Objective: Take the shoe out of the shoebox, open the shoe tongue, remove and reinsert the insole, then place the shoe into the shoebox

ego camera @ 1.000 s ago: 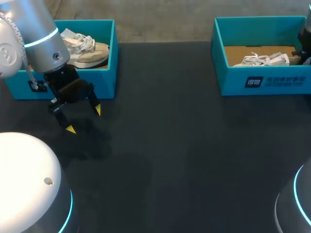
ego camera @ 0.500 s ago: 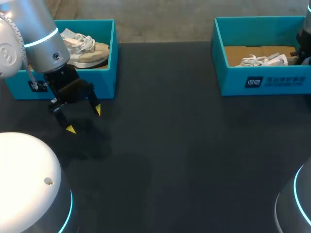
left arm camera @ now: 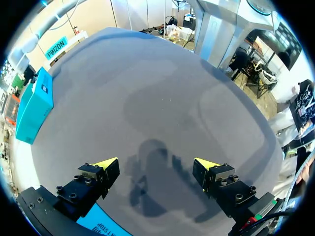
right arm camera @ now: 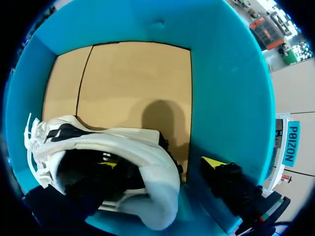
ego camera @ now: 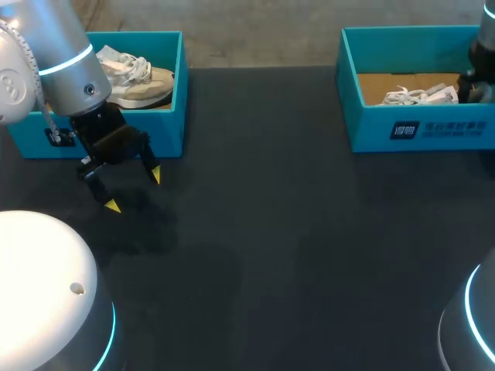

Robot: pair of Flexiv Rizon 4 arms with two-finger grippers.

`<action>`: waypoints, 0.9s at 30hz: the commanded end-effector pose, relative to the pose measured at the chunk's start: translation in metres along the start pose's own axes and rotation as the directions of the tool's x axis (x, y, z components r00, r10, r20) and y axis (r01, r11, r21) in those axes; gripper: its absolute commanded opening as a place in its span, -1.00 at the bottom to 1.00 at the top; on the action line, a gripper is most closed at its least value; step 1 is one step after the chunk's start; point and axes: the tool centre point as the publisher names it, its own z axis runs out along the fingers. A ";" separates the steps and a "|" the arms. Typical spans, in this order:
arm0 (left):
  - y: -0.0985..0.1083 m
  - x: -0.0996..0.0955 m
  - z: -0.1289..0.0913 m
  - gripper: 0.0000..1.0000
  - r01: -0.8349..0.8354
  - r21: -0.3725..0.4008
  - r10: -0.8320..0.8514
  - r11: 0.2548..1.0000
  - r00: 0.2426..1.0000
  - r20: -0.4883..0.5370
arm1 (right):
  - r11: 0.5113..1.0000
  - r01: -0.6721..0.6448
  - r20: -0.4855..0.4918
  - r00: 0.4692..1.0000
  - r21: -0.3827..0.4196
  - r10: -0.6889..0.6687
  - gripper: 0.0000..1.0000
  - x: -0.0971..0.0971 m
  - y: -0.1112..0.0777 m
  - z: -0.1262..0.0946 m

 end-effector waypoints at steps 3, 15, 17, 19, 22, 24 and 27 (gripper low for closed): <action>0.000 0.001 0.000 1.00 0.000 -0.003 0.000 1.000 1.000 0.000 | 1.000 -0.003 0.012 1.000 -0.016 0.003 1.00 -0.003 -0.008 -0.023; 0.000 0.001 0.000 1.00 0.000 -0.003 0.000 1.000 1.000 0.000 | 0.999 -0.023 0.012 1.000 -0.032 0.023 1.00 0.000 -0.016 -0.079; 0.000 0.001 0.000 1.00 0.000 -0.003 0.000 1.000 1.000 0.000 | 0.999 -0.028 0.008 1.000 -0.031 0.028 1.00 0.002 -0.017 -0.091; 0.000 0.001 0.000 1.00 0.000 -0.003 0.000 1.000 1.000 0.000 | 0.999 -0.030 0.002 1.000 -0.029 0.030 1.00 0.004 -0.019 -0.103; 0.000 0.001 0.000 1.00 0.000 -0.003 0.000 1.000 1.000 0.000 | 0.999 -0.039 -0.018 0.999 -0.018 0.039 1.00 0.006 -0.024 -0.123; 0.000 0.001 0.000 1.00 0.000 -0.003 0.000 1.000 1.000 0.000 | 0.999 -0.046 -0.035 0.998 -0.012 0.046 1.00 0.009 -0.029 -0.136; 0.000 0.001 0.000 1.00 0.000 -0.003 0.000 1.000 1.000 0.000 | 0.998 -0.062 -0.077 0.995 -0.007 0.061 1.00 0.013 -0.038 -0.156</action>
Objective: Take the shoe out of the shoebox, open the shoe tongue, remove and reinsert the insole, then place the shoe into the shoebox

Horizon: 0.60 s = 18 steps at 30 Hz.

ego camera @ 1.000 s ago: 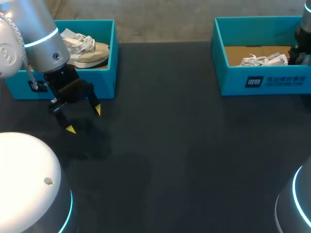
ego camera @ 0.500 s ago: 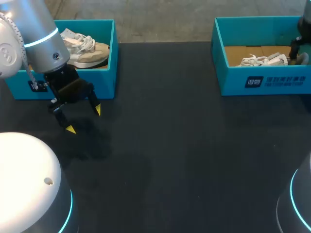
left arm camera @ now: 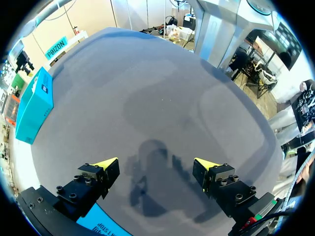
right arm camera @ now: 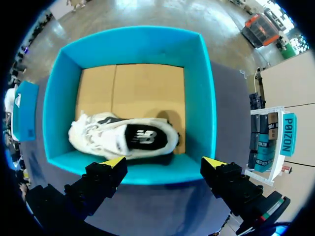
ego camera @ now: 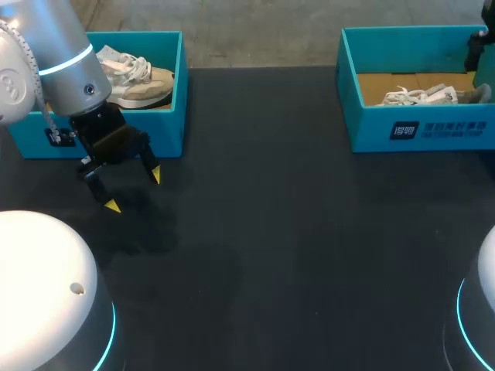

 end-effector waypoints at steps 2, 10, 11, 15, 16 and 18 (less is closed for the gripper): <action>0.000 0.001 0.000 1.00 0.000 -0.003 0.000 1.000 1.000 0.001 | 1.000 -0.016 -0.026 1.000 -0.005 0.016 1.00 0.004 -0.021 -0.045; 0.000 0.001 0.000 1.00 0.000 -0.003 0.000 1.000 1.000 0.001 | 0.999 -0.038 -0.031 0.999 -0.018 0.037 1.00 0.022 -0.047 -0.084; 0.000 0.001 0.000 1.00 0.000 -0.003 0.000 1.000 1.000 0.001 | 0.999 -0.039 -0.027 0.999 -0.018 0.038 1.00 0.025 -0.051 -0.088; 0.000 0.001 0.000 1.00 0.000 -0.003 0.000 1.000 1.000 0.001 | 0.999 -0.045 -0.036 0.998 -0.012 0.044 1.00 0.033 -0.058 -0.094; 0.000 0.001 0.000 1.00 0.000 -0.003 0.000 1.000 1.000 0.001 | 0.998 -0.055 -0.037 0.998 -0.008 0.055 1.00 0.035 -0.060 -0.095; 0.000 0.001 0.000 1.00 0.000 -0.003 0.000 1.000 1.000 0.001 | 0.997 -0.078 -0.059 0.995 -0.003 0.077 1.00 0.036 -0.065 -0.098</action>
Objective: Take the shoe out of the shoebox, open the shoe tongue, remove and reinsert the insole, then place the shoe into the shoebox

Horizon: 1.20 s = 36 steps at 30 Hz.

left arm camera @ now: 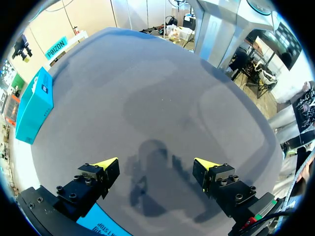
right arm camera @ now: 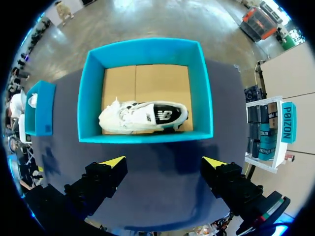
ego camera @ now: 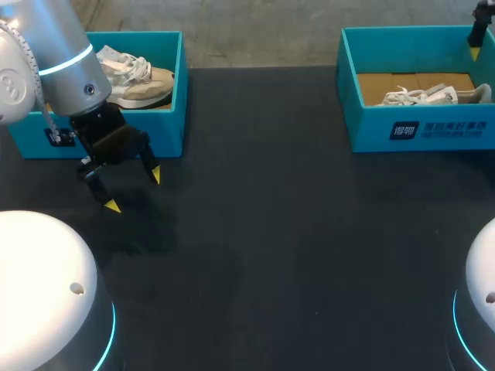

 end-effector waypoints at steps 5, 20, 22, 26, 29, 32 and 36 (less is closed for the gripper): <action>0.000 0.001 0.000 1.00 0.000 -0.003 0.000 1.000 1.000 0.000 | 1.000 -0.022 -0.016 1.000 -0.016 0.022 1.00 0.001 -0.013 -0.006; 0.027 -0.021 -0.037 1.00 -0.256 -0.169 0.263 0.952 0.964 0.025 | 1.000 -0.022 -0.016 1.000 -0.016 0.022 1.00 0.001 -0.013 -0.006; 0.036 -0.031 -0.047 1.00 -0.274 -0.227 0.283 0.935 0.959 0.006 | 1.000 -0.022 -0.016 1.000 -0.016 0.022 1.00 0.001 -0.013 -0.006; 0.058 -0.041 -0.068 1.00 -0.436 -0.247 0.441 0.865 0.897 -0.041 | 1.000 -0.022 -0.016 1.000 -0.016 0.022 1.00 0.001 -0.013 -0.006; 0.079 -0.048 -0.082 1.00 -0.450 -0.269 0.448 0.852 0.891 -0.070 | 1.000 -0.022 -0.016 1.000 -0.016 0.022 1.00 0.001 -0.013 -0.006; 0.103 -0.053 -0.105 1.00 -0.387 -0.320 0.390 0.865 0.919 -0.059 | 1.000 -0.022 -0.016 1.000 -0.016 0.022 1.00 0.001 -0.013 -0.006; 0.103 -0.053 -0.105 1.00 -0.387 -0.320 0.390 0.865 0.919 -0.059 | 1.000 -0.022 -0.016 1.000 -0.016 0.022 1.00 0.001 -0.013 -0.006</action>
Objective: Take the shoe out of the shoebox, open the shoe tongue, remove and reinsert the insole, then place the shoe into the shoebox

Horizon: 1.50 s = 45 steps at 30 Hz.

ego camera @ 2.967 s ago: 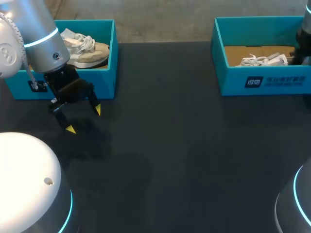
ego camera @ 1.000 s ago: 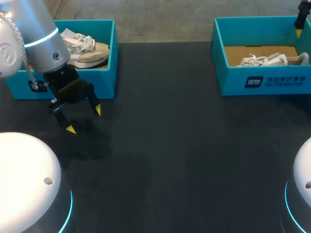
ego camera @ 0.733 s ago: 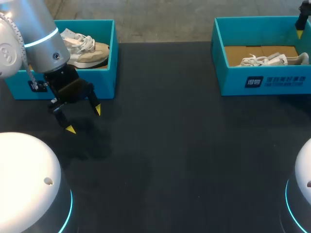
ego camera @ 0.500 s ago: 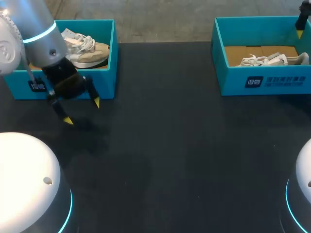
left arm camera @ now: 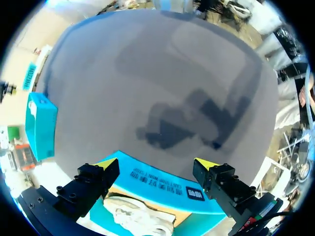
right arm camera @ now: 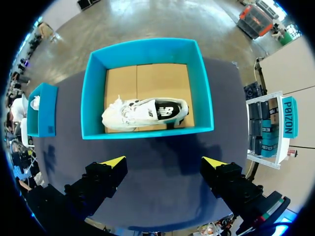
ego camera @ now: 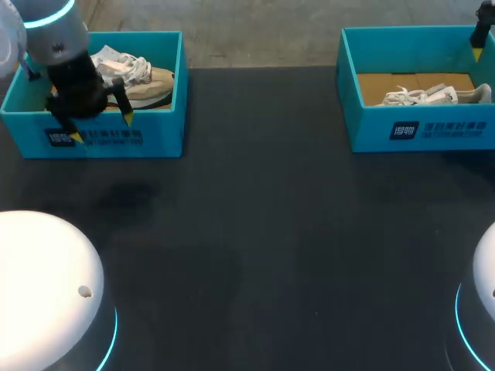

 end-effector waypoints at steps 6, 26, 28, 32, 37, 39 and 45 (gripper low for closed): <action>0.005 -0.005 -0.003 1.00 -0.003 0.009 0.003 1.000 1.000 -0.016 | 1.000 -0.001 0.001 1.000 -0.001 0.001 1.00 0.000 -0.001 0.000; 0.137 0.039 -0.015 1.00 -0.026 -0.045 0.026 0.999 1.000 0.008 | 1.000 -0.001 0.001 1.000 -0.001 0.001 1.00 0.000 -0.001 0.000; 0.154 0.043 -0.016 1.00 -0.056 -0.049 0.056 0.997 0.998 0.003 | 1.000 -0.001 0.001 1.000 -0.001 0.001 1.00 0.000 -0.001 0.000; 0.179 0.045 -0.017 1.00 -0.070 -0.064 0.069 0.996 0.998 -0.009 | 1.000 -0.001 0.001 1.000 -0.001 0.001 1.00 0.000 -0.001 0.000; 0.196 0.046 -0.016 1.00 -0.041 -0.073 0.039 0.996 0.999 -0.024 | 1.000 -0.001 0.001 1.000 -0.001 0.001 1.00 0.000 -0.001 0.000; 0.196 0.046 -0.016 1.00 -0.041 -0.073 0.039 0.996 0.999 -0.024 | 1.000 -0.001 0.001 1.000 -0.001 0.001 1.00 0.000 -0.001 0.000; 0.196 0.046 -0.016 1.00 -0.041 -0.073 0.039 0.996 0.999 -0.024 | 1.000 -0.001 0.001 1.000 -0.001 0.001 1.00 0.000 -0.001 0.000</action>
